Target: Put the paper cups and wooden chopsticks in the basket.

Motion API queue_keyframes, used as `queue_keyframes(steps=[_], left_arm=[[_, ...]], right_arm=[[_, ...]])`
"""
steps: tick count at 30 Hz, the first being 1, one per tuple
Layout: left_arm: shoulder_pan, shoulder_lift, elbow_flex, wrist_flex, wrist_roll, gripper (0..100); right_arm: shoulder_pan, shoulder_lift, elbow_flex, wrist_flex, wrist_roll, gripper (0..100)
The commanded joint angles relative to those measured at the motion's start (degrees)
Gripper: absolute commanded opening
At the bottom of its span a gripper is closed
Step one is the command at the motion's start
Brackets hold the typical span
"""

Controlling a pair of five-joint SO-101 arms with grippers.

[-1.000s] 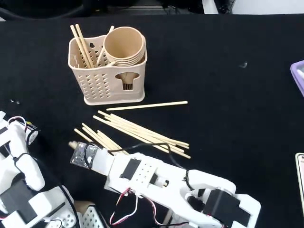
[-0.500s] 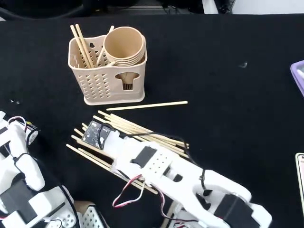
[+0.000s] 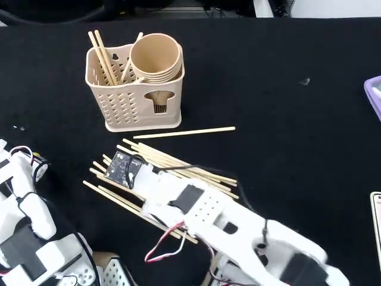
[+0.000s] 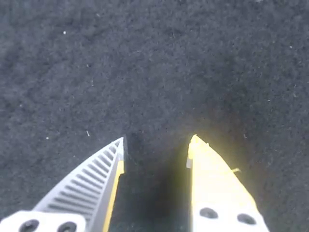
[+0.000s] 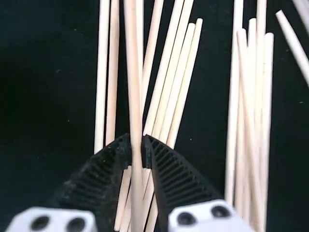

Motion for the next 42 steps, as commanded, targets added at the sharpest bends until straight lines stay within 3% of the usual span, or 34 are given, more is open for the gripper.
queue_keyframes(steps=[1, 4, 11, 16, 24, 36, 42], left_arm=[[-0.57, -0.26, -3.21, 0.35, 0.35, 22], [-0.57, -0.26, -3.21, 0.35, 0.44, 22], [-0.48, 0.18, -3.03, 0.44, 0.53, 22], [-0.04, -0.18, -1.63, 0.35, 0.53, 22], [-0.04, -0.09, -1.19, 0.26, 0.53, 22], [0.04, 0.18, -1.01, 0.44, 0.53, 22], [1.80, -0.26, -0.13, 0.35, 0.26, 22]], right_arm=[[2.29, -11.38, -6.02, 6.86, -2.20, 1.1], [5.27, -21.49, -7.87, 3.87, -2.55, 1.1], [8.18, -31.87, -8.13, -17.05, -5.36, 1.1], [9.85, -28.97, -7.78, -34.11, -14.07, 1.1], [15.38, -12.88, -11.12, -62.59, -15.38, 1.1], [16.00, 19.03, -42.42, -64.35, -15.38, 1.1], [16.88, 31.08, -50.95, -64.35, -15.38, 1.1]])
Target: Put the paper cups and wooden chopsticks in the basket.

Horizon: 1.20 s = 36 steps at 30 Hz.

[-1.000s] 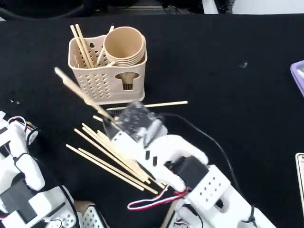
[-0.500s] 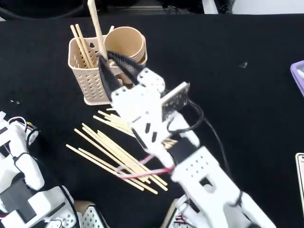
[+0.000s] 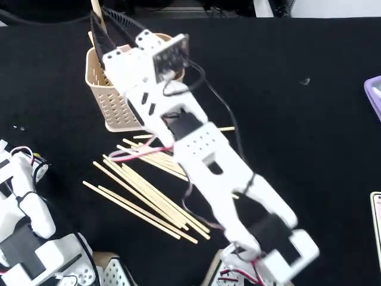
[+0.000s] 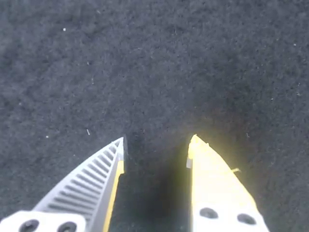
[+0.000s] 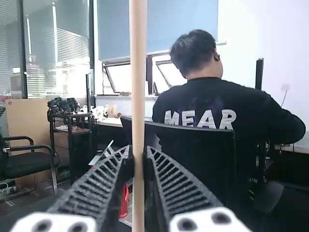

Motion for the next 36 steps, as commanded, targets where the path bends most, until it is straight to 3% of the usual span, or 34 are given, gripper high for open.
queue_keyframes(steps=[1, 19, 25, 30, 36], left_arm=[[1.71, -0.79, -0.31, 0.35, 0.26, 22], [2.07, -0.79, -0.40, 0.35, 0.26, 22], [2.07, -0.79, -0.57, 0.35, 0.26, 22], [2.07, -0.79, -0.66, 0.35, 0.26, 22], [2.07, -0.79, -0.66, 0.26, 0.26, 22]], right_arm=[[1.49, 3.91, -5.49, -1.49, -0.26, 1.1], [2.37, 11.12, -0.13, -1.32, 0.00, 1.2], [2.37, 11.12, -3.21, 10.46, 0.00, 2.9], [2.37, 11.12, -6.29, 15.91, -0.18, 16.2], [2.37, 10.33, -8.13, 16.53, -0.09, 13.1]])
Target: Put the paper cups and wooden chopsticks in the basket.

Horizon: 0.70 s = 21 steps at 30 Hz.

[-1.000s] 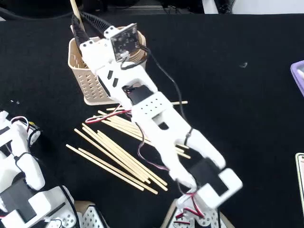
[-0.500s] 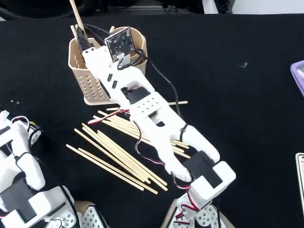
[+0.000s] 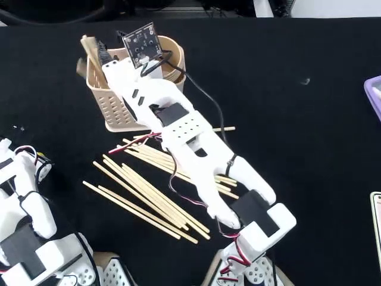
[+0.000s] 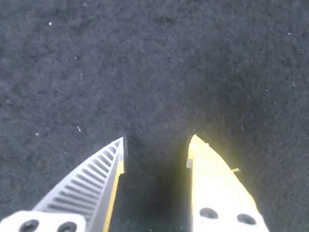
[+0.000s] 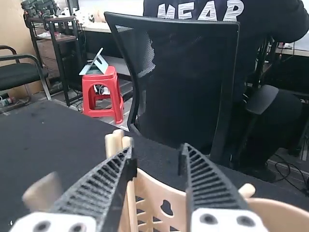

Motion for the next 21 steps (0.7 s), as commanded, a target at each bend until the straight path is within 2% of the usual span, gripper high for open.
queue_keyframes(steps=[1, 5, 9, 18, 21], left_arm=[[0.75, -0.79, -0.92, 0.26, 0.26, 22], [0.75, -0.79, -0.92, 0.18, 0.26, 22], [0.75, -0.79, -0.92, 0.18, 0.26, 22], [0.75, -0.79, -0.92, 0.26, 0.26, 22], [0.75, -0.79, -0.92, 0.26, 0.26, 22]], right_arm=[[0.88, -2.51, -2.95, 0.35, -0.26, 12.6], [-0.18, -10.33, -2.86, 0.88, -0.18, 11.7], [-1.05, -21.23, -3.03, 11.08, -0.18, 11.7], [-1.23, -45.85, -2.59, 57.49, -0.09, 11.9], [1.67, -50.59, -2.59, 70.24, -0.09, 12.0]])
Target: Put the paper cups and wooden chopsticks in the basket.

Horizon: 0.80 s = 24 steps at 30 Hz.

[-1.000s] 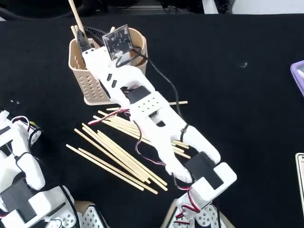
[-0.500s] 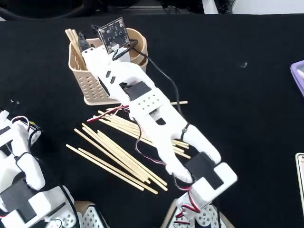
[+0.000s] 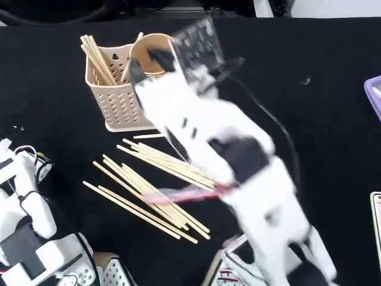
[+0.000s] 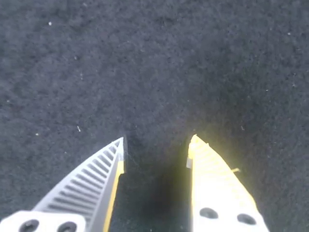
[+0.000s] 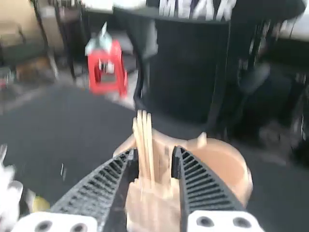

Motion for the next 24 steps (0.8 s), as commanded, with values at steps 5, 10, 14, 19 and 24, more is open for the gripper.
queue_keyframes(steps=[5, 10, 14, 19, 24], left_arm=[[0.75, -0.79, -0.92, 0.26, 0.26, 22], [0.75, -0.79, -0.92, 0.26, 0.26, 22], [0.75, -0.79, -0.92, 0.26, 0.26, 22], [0.75, -0.79, -0.84, 0.26, 0.26, 22], [0.75, -0.79, -0.84, 0.09, 0.26, 22]], right_arm=[[12.13, -8.84, 5.32, 24.35, 0.44, 12.0], [15.74, -8.57, 28.53, 20.04, 15.38, 12.0], [15.56, -8.57, 46.20, 9.85, 24.97, 12.0], [15.91, -8.22, 61.14, -5.71, 33.14, 12.1], [15.74, -8.22, 65.45, -9.23, 33.93, 12.1]])
